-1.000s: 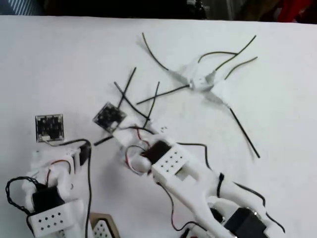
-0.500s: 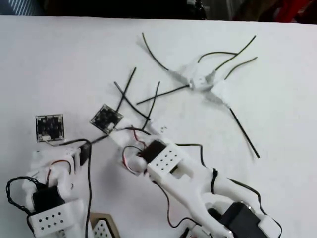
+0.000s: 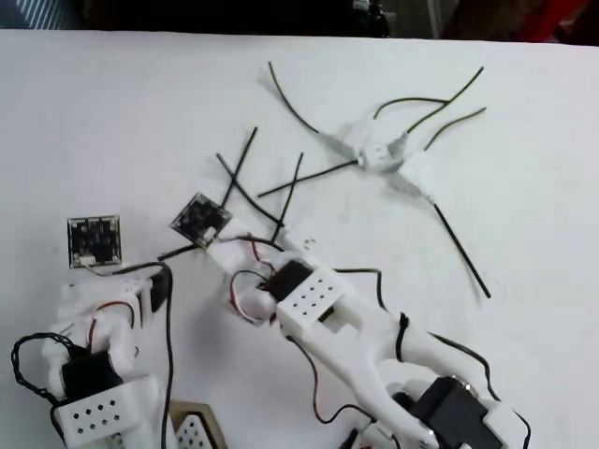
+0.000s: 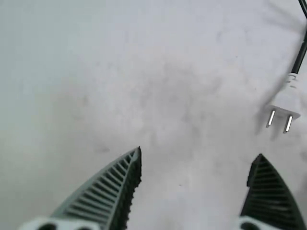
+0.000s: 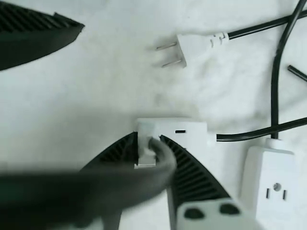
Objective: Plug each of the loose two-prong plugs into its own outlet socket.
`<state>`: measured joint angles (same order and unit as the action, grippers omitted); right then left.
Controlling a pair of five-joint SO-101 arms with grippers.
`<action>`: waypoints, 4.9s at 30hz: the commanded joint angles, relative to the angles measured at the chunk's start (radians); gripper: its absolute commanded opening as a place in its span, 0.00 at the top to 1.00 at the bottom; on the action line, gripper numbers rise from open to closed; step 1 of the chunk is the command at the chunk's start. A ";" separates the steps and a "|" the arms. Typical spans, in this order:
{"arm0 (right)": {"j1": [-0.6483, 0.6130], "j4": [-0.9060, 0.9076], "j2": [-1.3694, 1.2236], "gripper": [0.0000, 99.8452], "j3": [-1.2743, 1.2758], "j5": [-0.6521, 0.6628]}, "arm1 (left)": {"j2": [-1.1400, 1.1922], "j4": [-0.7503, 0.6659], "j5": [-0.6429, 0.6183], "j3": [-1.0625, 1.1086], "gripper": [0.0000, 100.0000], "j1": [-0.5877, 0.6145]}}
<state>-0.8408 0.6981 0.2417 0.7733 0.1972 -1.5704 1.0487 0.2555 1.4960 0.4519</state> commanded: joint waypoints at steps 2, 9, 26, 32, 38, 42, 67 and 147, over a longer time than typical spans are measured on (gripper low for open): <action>0.028 0.015 0.005 0.98 -0.009 0.031 | -0.015 -0.006 -0.009 -0.005 0.66 0.012; 0.027 0.018 -0.002 0.98 0.006 0.078 | -0.015 -0.006 -0.008 -0.005 0.66 0.012; 0.022 -0.028 -0.188 0.98 0.025 0.077 | -0.015 -0.006 -0.008 -0.005 0.66 0.012; 0.022 -0.022 -0.005 0.98 0.023 0.077 | -0.015 -0.006 -0.009 -0.005 0.66 0.012; 0.025 -0.021 0.254 0.98 0.023 0.080 | -0.015 -0.006 -0.008 -0.005 0.66 0.012; 0.024 0.008 0.384 0.98 -0.015 0.078 | -0.015 -0.009 -0.006 0.005 0.66 0.012; 0.532 -0.185 0.067 0.97 -0.235 0.083 | -0.015 -0.009 -0.006 0.009 0.66 0.012; 0.176 0.394 -0.237 0.89 -0.801 -0.545 | -0.015 -0.012 -0.006 0.011 0.66 0.012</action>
<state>-0.5923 1.0955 0.0621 -0.0169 -0.3445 -1.5704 1.0487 0.2555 1.5098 0.4519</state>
